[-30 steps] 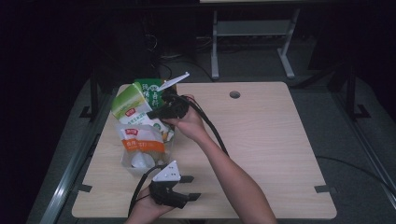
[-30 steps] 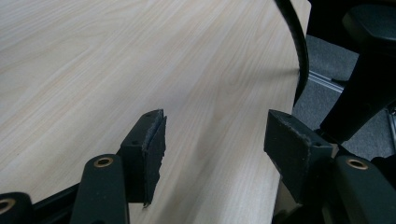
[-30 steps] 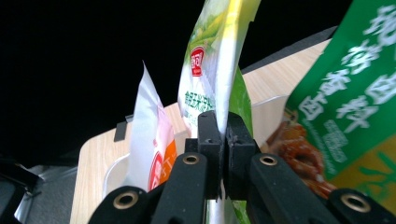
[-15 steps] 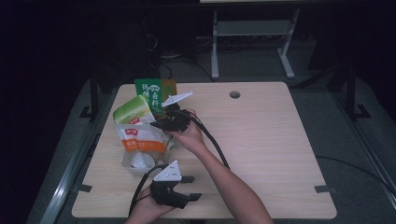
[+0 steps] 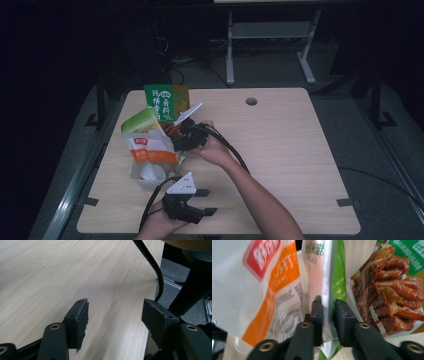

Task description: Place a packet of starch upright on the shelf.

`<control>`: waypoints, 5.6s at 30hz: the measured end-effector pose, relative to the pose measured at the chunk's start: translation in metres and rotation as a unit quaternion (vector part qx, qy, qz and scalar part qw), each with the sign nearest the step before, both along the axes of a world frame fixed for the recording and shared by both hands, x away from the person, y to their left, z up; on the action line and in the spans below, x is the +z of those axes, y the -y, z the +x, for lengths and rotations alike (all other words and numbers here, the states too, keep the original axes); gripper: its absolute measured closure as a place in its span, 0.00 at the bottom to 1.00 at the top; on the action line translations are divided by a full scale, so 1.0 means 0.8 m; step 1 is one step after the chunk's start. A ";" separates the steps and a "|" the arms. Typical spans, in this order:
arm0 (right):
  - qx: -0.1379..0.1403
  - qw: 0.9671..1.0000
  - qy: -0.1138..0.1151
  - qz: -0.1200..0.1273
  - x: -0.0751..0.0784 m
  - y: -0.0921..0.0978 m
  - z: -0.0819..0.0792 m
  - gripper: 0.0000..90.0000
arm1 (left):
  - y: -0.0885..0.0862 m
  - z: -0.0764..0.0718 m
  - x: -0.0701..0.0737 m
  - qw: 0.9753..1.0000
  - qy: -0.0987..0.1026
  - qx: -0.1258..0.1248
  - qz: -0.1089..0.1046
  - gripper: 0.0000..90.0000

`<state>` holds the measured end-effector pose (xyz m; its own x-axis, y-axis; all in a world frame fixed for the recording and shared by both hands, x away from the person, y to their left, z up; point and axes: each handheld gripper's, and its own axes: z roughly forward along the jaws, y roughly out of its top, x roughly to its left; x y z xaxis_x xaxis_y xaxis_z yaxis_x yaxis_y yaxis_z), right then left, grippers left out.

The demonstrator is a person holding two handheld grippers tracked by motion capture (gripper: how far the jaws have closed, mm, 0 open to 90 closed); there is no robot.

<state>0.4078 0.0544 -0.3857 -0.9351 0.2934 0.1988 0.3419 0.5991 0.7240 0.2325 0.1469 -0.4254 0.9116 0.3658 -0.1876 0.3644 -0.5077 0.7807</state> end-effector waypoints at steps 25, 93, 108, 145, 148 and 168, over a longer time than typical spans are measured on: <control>-0.007 1.000 -0.022 -0.019 -0.027 0.007 0.006 0.96 | 0.003 0.001 -0.001 1.000 -0.002 -0.001 0.001 0.42; -0.108 0.991 -0.067 0.050 0.000 0.183 -0.010 0.45 | 0.002 0.024 -0.008 0.999 0.024 0.036 0.016 0.31; -0.121 0.989 -0.077 0.037 -0.012 0.211 -0.016 0.44 | -0.001 0.024 -0.006 0.999 0.018 0.041 0.006 0.31; -0.165 0.981 -0.093 0.047 -0.028 0.294 -0.058 0.41 | -0.008 0.028 -0.005 0.998 0.022 0.053 0.005 0.31; -0.169 0.980 -0.092 0.051 -0.029 0.303 -0.064 0.41 | -0.008 0.028 -0.005 0.998 0.024 0.054 0.005 0.31; -0.197 0.973 -0.112 0.045 -0.057 0.350 -0.101 0.41 | -0.009 0.027 -0.004 0.998 0.020 0.056 0.004 0.31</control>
